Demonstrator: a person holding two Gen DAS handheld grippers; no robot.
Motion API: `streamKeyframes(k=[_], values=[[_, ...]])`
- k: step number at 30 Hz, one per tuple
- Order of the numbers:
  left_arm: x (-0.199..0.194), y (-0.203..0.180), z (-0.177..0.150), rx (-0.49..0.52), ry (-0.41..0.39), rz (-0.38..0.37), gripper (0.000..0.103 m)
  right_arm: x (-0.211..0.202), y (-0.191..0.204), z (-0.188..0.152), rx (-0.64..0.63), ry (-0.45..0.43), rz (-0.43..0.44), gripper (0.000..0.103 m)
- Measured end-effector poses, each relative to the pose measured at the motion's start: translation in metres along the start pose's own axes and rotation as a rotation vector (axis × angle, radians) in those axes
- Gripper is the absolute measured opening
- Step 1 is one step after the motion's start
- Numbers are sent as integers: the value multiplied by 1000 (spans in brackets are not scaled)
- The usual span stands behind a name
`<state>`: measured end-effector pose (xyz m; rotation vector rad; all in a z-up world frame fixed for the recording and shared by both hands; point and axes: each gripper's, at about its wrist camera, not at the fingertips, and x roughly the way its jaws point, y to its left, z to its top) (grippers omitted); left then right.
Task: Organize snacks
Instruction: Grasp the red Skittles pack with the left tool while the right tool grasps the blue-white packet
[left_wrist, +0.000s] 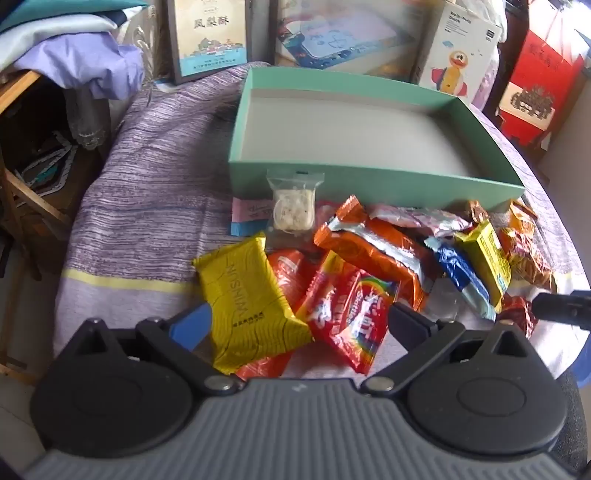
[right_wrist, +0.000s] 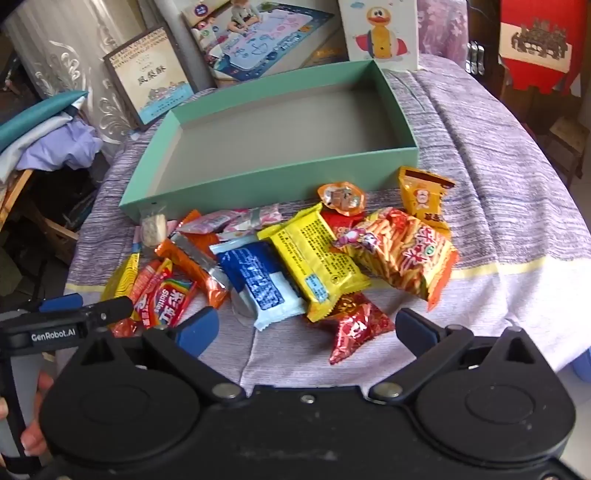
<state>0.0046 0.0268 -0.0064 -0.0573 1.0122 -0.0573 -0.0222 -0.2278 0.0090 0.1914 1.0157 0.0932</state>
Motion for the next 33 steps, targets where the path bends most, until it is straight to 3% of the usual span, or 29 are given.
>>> streamKeyframes(k=[3,12,13,14,15,20,26,29,33], values=[[6,-6,-2,38,9,-20,97,6,14,-4,-47,8,-41,103],[37,-47,5,208,4,-43,89,14,1,-1,29,55,31,103],[38,-51,4,228,-6,-45,82,13,0,1,34,51,40,103],[37,-53,3,237,-7,-59,49,12,0,3,36,41,51,101],[39,-52,4,221,19,-96,43,12,0,6,30,24,59,94],[37,-41,0,169,27,-140,43,26,10,19,24,77,167,64],[36,-28,-5,145,52,-165,56,58,23,30,-73,112,258,62],[38,-30,-7,150,66,-160,74,73,25,34,-122,112,245,61],[46,-34,-8,165,85,-160,79,86,26,37,-148,80,240,62]])
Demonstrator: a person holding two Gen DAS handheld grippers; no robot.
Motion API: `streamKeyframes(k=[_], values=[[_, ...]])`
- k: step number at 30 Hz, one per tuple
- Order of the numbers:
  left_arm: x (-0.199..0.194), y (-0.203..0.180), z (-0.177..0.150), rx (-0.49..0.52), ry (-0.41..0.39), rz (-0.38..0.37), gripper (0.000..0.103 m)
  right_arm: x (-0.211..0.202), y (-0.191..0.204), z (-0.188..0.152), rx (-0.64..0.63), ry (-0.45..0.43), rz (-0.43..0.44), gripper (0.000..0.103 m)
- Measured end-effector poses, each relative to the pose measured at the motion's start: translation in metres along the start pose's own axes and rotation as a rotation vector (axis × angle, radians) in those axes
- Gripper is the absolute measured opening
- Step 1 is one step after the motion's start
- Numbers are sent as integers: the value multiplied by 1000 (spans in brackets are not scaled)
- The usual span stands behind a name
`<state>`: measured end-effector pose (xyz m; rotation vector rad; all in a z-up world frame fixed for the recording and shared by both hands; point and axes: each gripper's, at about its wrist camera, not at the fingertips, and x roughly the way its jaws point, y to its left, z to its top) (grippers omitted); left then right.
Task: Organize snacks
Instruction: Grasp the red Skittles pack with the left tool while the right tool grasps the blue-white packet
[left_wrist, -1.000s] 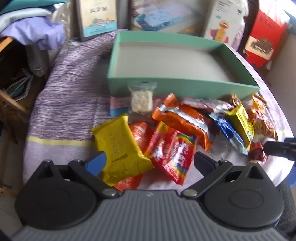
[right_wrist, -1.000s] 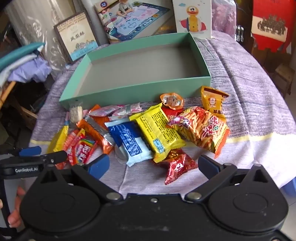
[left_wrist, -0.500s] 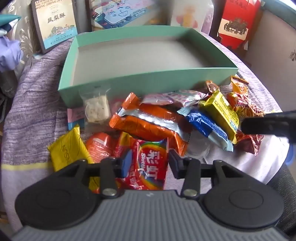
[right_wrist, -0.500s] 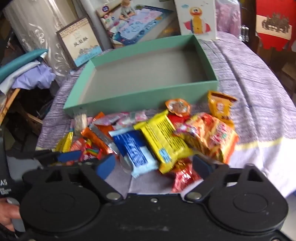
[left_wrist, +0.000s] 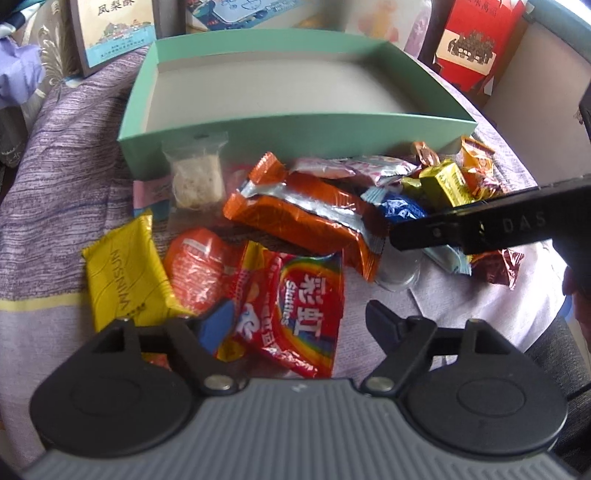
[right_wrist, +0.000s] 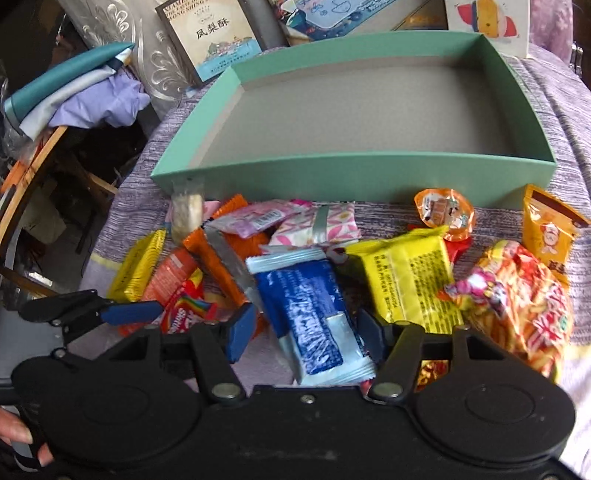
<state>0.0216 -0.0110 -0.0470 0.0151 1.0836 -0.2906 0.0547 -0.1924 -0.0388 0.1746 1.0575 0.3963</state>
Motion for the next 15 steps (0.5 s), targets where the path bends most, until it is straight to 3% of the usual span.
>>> streamKeyframes(k=[2,4,6,9,15], values=[[4,-2,2,6,-4,-1,74,4,-5,1,11,17,8,62],[6,-3,3,13,-3,1,51,6,-7,1,13,28,14,62],[6,-1,3,8,-4,-14,47,10,-7,2,-9,38,6,62],[3,7,3,-20,0,-40,46,7,-3,3,-22,57,0,43],[5,24,0,-84,10,-61,50,2,6,-2,-8,68,13,35]])
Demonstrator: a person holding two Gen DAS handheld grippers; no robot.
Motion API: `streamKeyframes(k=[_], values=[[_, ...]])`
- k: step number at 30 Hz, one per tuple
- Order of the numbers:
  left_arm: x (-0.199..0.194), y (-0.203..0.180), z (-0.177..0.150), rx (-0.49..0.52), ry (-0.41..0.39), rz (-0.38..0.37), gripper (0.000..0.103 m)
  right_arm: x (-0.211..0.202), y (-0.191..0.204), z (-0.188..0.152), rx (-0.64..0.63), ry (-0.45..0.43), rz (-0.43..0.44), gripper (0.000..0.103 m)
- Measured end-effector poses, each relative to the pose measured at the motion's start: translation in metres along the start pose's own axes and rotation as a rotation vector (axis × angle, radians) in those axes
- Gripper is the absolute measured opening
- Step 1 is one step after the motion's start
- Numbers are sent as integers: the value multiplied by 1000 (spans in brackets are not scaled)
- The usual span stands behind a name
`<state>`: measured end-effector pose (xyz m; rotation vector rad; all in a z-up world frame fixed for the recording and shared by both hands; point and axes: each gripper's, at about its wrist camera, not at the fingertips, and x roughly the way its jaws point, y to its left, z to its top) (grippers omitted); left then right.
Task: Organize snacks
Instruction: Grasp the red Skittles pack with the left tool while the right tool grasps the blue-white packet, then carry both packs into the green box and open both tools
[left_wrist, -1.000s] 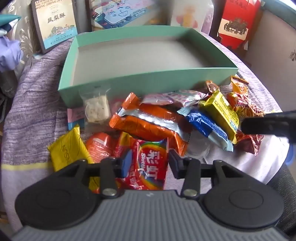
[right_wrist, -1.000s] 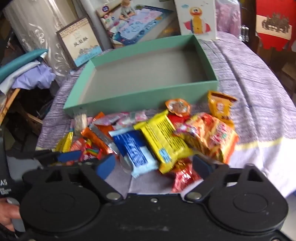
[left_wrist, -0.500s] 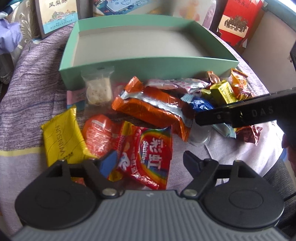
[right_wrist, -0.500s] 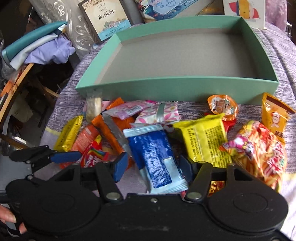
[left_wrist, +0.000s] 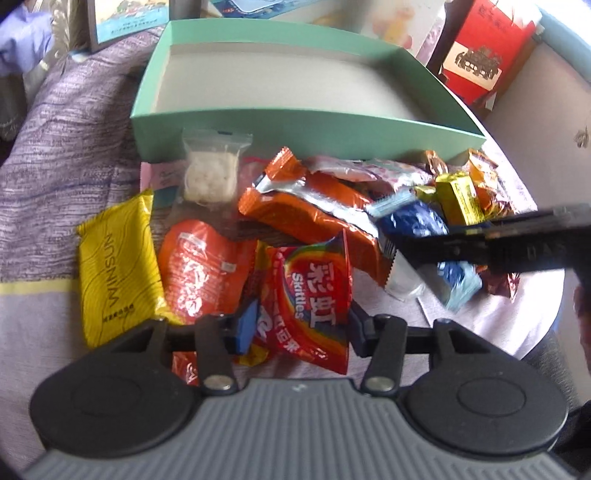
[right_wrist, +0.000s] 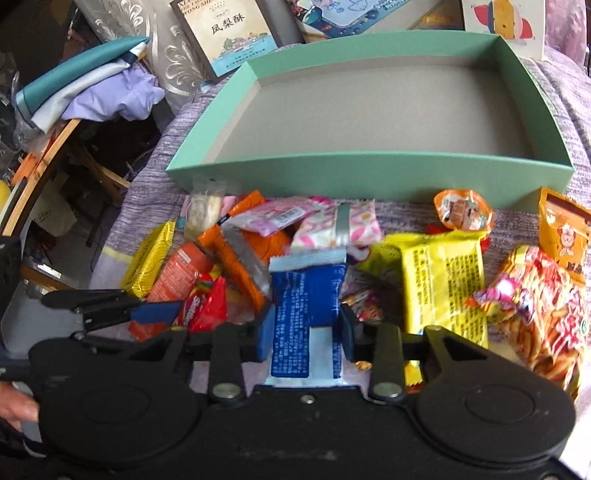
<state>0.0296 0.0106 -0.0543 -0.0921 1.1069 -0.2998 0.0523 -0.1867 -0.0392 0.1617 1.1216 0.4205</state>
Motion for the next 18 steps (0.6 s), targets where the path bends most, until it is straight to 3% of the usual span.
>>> streamKeyframes(k=[4,7,18], values=[[3,-8,2,30,-11,32,47,10,1,-5,14,17,-45,35],[-2,-11,3,28,-26,40,44,0,8,-8,-5,-19,-65,34],[-49,-10,8,-7,-132,15,43,-50,8,-2,-7,-120,-42,33]])
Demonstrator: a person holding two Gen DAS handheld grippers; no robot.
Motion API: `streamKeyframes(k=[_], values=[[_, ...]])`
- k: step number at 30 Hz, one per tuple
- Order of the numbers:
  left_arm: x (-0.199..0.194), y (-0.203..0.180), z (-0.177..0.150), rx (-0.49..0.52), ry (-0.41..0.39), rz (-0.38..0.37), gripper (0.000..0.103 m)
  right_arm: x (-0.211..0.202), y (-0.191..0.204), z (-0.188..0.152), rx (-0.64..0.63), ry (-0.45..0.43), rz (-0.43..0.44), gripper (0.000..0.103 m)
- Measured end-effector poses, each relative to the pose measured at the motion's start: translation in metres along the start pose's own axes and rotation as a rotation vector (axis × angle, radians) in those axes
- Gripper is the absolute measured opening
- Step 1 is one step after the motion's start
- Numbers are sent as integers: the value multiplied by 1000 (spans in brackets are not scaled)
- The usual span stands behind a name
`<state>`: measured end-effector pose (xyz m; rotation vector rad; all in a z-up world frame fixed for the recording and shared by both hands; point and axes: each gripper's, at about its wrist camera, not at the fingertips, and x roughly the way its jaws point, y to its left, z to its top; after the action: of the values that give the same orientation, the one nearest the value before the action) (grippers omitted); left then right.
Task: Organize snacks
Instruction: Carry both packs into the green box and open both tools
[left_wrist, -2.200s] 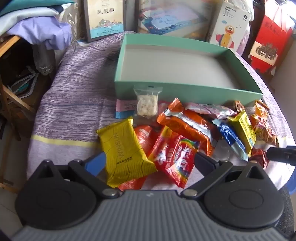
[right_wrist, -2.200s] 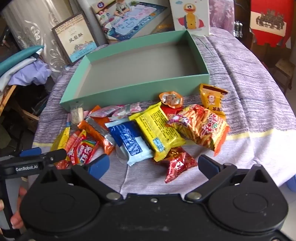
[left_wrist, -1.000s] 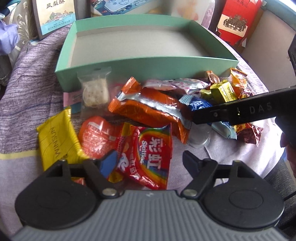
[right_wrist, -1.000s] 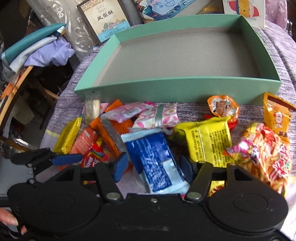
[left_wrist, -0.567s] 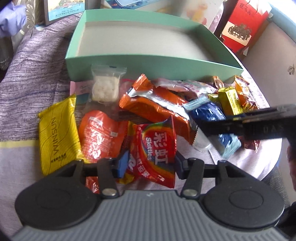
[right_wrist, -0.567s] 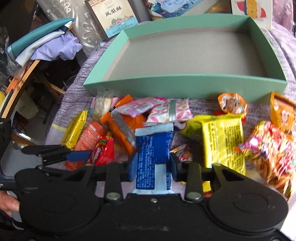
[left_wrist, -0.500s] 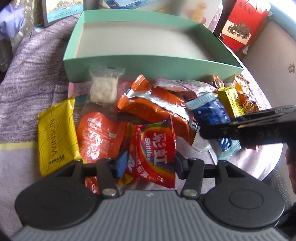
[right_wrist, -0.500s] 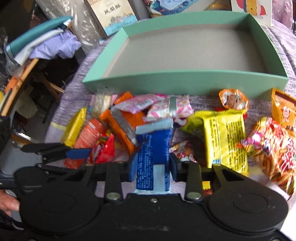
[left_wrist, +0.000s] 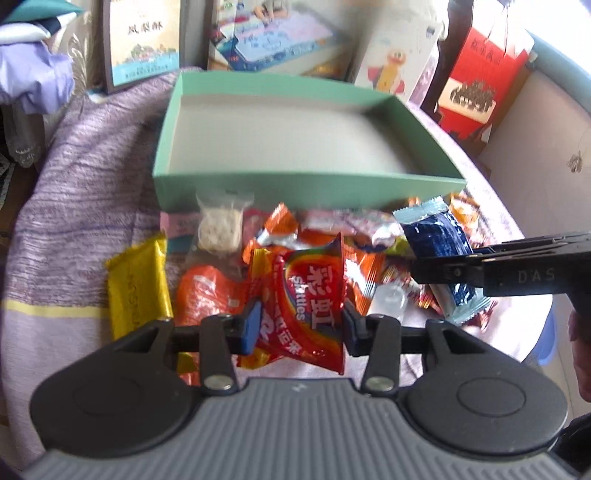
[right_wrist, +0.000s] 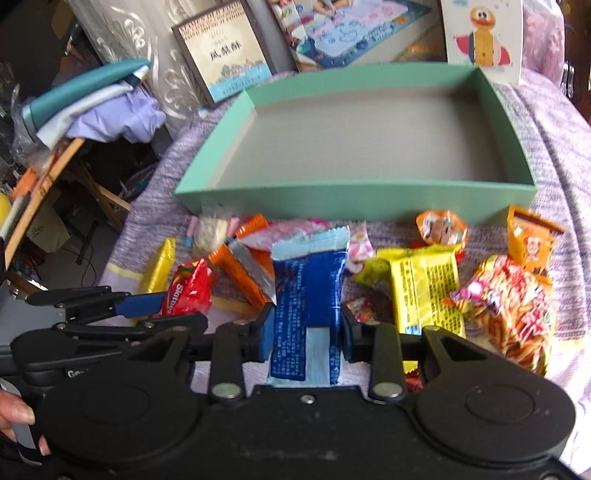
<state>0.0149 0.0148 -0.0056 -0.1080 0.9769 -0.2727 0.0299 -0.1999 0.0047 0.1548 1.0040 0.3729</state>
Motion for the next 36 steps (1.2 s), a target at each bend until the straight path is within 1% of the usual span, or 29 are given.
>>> streamKeyframes(k=[3,7,10,12,17,20,21,25,28,32,36], values=[[-13,4,7,-24,-34,-17,43,-12,-7,6,10,-37,9,33],[-27,10,20,-50,-76,-28,43,-21,-10,15,22,-63,10,33],[-33,13,36,-38,-107,-12,43,-25,-13,25,25,-78,-4,33],[-34,15,48,-27,-126,6,43,-25,-14,40,29,-88,-9,33],[-22,25,98,-11,-151,42,43,-12,-18,84,31,-99,-27,33],[-1,30,132,11,-146,97,43,5,-18,114,23,-104,-48,33],[8,31,142,12,-139,106,43,15,-20,127,28,-98,-48,33],[48,37,184,23,-121,136,43,58,-26,169,69,-66,-45,33],[85,41,205,33,-90,175,43,91,-33,192,107,-42,-49,33],[123,52,222,33,-53,209,43,136,-38,215,132,-13,-57,33],[151,65,235,28,-32,225,43,173,-43,233,171,19,-31,33]])
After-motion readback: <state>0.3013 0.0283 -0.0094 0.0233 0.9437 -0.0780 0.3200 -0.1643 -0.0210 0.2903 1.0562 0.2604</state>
